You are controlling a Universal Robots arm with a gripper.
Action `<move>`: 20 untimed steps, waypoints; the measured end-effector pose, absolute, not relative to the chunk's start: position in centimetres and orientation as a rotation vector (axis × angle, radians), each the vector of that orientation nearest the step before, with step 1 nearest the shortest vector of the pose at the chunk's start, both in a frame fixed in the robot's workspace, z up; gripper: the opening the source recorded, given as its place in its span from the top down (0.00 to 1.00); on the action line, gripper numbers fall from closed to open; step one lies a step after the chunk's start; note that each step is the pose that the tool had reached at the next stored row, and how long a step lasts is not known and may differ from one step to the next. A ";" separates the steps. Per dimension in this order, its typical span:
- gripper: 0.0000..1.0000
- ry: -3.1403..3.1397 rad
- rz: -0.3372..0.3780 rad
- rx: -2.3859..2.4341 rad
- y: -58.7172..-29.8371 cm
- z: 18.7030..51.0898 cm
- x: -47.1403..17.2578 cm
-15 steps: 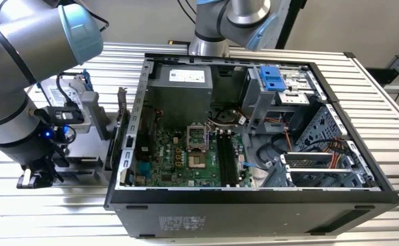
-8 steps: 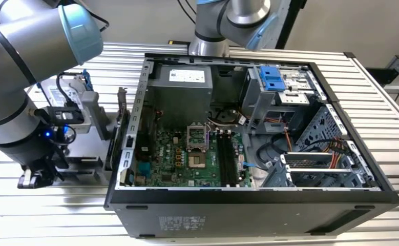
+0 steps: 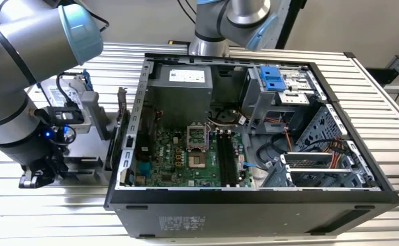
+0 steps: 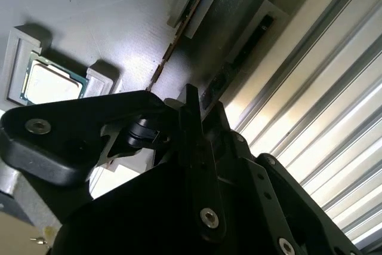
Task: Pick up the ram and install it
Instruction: 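Pick up the ram and move it above insertion slot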
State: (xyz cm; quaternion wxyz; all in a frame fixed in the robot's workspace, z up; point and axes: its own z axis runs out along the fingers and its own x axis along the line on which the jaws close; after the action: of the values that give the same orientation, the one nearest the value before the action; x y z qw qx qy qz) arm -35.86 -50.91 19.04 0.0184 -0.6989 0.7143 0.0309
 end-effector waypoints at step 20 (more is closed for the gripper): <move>1.00 2.218 0.096 -2.170 -50.9 19.0 -35.9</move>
State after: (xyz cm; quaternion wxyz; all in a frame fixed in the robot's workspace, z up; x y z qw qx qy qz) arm -35.85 -50.91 19.00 0.0184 -0.6989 0.7143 0.0309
